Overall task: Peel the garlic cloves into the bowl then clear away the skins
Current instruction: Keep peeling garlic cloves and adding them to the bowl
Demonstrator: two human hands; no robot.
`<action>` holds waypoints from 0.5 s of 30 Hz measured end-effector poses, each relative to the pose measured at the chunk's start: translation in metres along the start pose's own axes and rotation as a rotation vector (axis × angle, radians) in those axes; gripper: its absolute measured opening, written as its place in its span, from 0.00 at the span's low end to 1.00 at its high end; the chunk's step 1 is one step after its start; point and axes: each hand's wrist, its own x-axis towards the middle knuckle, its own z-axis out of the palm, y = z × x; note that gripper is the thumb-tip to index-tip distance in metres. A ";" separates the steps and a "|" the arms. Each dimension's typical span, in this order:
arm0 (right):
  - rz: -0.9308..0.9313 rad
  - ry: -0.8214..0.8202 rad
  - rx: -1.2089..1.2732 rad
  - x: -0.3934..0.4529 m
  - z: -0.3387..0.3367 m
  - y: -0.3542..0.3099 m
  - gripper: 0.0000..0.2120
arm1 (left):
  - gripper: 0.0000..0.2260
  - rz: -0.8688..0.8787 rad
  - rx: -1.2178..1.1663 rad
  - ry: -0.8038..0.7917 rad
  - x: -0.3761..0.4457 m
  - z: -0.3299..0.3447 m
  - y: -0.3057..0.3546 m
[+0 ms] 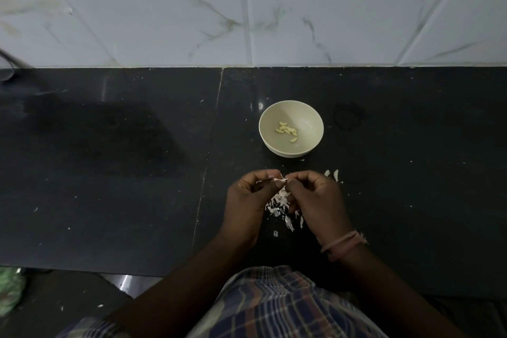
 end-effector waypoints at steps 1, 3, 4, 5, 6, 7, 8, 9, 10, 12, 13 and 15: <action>-0.010 -0.005 -0.015 0.000 0.000 0.000 0.04 | 0.08 0.012 0.004 0.004 0.000 0.001 0.000; -0.051 -0.005 -0.066 -0.001 0.000 -0.002 0.04 | 0.09 0.041 0.005 0.003 0.000 0.002 0.000; -0.068 0.001 -0.082 -0.001 0.000 -0.003 0.04 | 0.09 0.059 0.004 -0.003 -0.001 0.003 0.001; -0.078 0.010 -0.088 -0.001 0.000 -0.004 0.04 | 0.10 0.076 0.001 -0.009 -0.001 0.004 0.002; -0.084 0.018 -0.084 -0.001 -0.001 -0.005 0.04 | 0.11 0.087 -0.010 -0.013 -0.001 0.005 0.003; -0.089 0.025 -0.073 -0.002 0.000 -0.005 0.03 | 0.13 0.089 -0.026 -0.008 -0.001 0.005 0.002; -0.096 0.032 -0.067 -0.002 0.000 -0.005 0.03 | 0.13 0.084 -0.041 0.003 0.000 0.006 0.002; -0.110 0.041 -0.070 -0.003 0.001 -0.005 0.03 | 0.13 0.072 -0.053 0.014 0.000 0.007 0.003; -0.125 0.053 -0.083 -0.002 0.001 -0.004 0.04 | 0.12 0.059 -0.065 0.019 0.001 0.007 0.003; -0.141 0.074 -0.101 -0.002 0.002 -0.002 0.05 | 0.09 0.037 -0.091 0.016 0.001 0.008 0.002; -0.141 0.083 -0.101 -0.002 0.003 -0.002 0.05 | 0.08 0.030 -0.100 0.017 0.000 0.008 0.002; -0.139 0.096 -0.087 -0.002 0.004 -0.003 0.04 | 0.07 0.028 -0.110 0.031 -0.001 0.009 0.001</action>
